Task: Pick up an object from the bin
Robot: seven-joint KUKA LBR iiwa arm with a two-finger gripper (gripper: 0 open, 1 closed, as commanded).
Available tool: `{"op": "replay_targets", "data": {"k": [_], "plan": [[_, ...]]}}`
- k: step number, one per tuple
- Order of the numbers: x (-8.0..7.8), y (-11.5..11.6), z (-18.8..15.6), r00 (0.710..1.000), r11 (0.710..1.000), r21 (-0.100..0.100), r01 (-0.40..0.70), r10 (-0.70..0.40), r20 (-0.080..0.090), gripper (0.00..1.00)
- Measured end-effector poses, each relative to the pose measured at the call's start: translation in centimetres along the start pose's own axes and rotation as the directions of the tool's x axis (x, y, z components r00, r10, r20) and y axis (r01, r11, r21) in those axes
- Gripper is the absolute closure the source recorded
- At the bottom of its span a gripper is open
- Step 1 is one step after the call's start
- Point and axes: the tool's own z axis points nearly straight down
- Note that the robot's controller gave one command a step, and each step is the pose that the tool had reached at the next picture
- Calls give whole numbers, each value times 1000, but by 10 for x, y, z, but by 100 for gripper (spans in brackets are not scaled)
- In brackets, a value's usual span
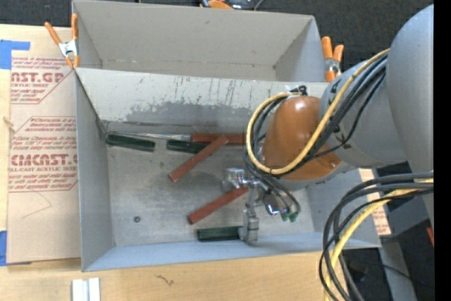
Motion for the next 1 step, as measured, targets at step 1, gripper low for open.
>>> {"op": "replay_targets", "data": {"k": [1], "plan": [[-1, -4, -2, 1000, 1000, 3, -3, 3, -2, 100]]}}
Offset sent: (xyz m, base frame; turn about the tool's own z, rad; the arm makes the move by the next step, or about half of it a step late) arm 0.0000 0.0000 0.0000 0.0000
